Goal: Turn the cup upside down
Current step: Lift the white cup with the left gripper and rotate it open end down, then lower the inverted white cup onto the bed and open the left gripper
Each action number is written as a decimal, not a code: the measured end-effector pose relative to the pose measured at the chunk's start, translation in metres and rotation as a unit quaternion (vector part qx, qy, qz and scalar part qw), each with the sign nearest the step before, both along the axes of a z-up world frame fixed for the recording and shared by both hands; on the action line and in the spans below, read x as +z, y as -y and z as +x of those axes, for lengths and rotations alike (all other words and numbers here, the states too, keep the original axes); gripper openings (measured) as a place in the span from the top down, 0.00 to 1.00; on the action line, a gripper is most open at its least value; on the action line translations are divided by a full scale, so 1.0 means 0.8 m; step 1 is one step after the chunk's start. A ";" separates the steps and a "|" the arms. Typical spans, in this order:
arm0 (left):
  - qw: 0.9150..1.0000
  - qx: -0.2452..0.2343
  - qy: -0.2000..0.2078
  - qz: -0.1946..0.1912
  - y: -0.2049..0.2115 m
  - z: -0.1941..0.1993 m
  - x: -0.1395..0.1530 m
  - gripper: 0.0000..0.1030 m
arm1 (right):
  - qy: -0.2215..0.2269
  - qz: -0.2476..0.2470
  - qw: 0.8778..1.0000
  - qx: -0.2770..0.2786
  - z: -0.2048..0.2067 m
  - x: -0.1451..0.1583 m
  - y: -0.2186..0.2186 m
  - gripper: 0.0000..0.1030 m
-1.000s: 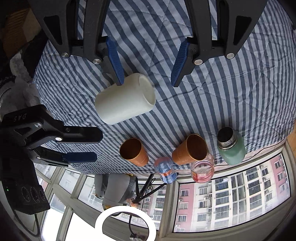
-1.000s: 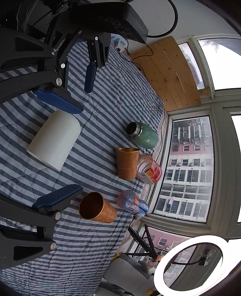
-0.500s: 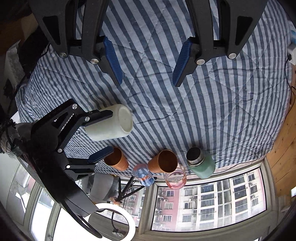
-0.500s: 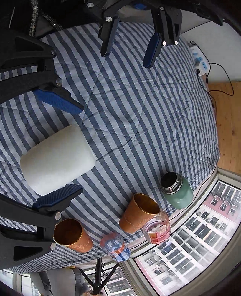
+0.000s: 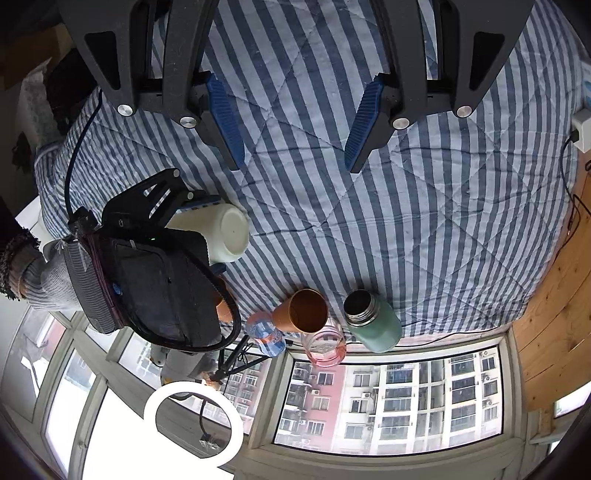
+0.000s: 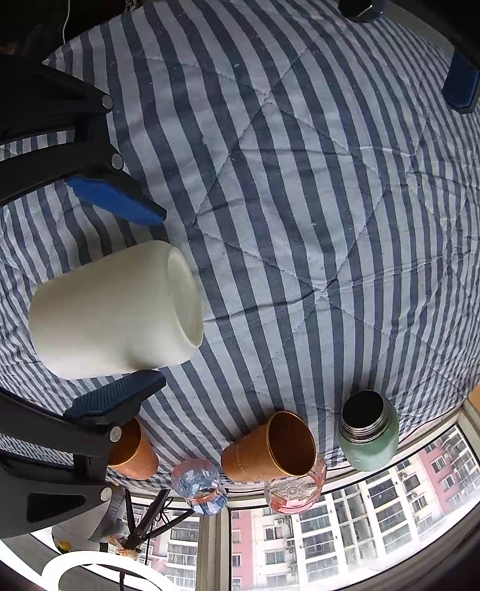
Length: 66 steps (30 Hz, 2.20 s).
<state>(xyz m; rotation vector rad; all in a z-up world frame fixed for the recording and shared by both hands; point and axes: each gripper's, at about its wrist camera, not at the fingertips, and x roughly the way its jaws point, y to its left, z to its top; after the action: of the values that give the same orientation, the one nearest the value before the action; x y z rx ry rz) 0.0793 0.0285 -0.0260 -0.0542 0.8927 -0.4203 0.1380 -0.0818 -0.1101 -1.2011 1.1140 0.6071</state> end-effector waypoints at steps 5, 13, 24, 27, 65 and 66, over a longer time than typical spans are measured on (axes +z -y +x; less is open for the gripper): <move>1.000 0.001 0.006 -0.005 -0.002 -0.004 0.008 0.42 | 0.033 -0.023 0.999 -0.004 0.007 -0.011 0.001 0.30; 1.000 0.006 0.010 -0.014 -0.006 -0.006 0.009 0.41 | 0.051 0.135 0.983 -0.114 0.023 0.033 0.026 0.30; 0.997 0.047 0.066 0.016 0.011 -0.003 0.023 0.41 | 0.125 0.464 0.823 -0.302 0.005 0.075 0.085 0.30; 0.993 0.057 0.095 0.031 0.023 -0.002 0.033 0.41 | 0.163 0.497 0.786 -0.329 -0.009 0.065 0.101 0.30; 0.993 0.030 0.104 0.037 0.073 -0.001 0.012 0.41 | 0.217 0.499 0.763 -0.349 -0.059 0.043 0.118 0.31; 0.993 0.030 0.105 0.037 0.073 -0.001 0.012 0.41 | 0.216 0.499 0.764 -0.348 -0.060 0.044 0.118 0.30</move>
<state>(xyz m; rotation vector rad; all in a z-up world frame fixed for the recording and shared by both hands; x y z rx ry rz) 0.0784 -0.0300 -0.0165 0.0297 0.6966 -0.3295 0.0897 -0.1761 -0.0749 0.0619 0.5790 0.2238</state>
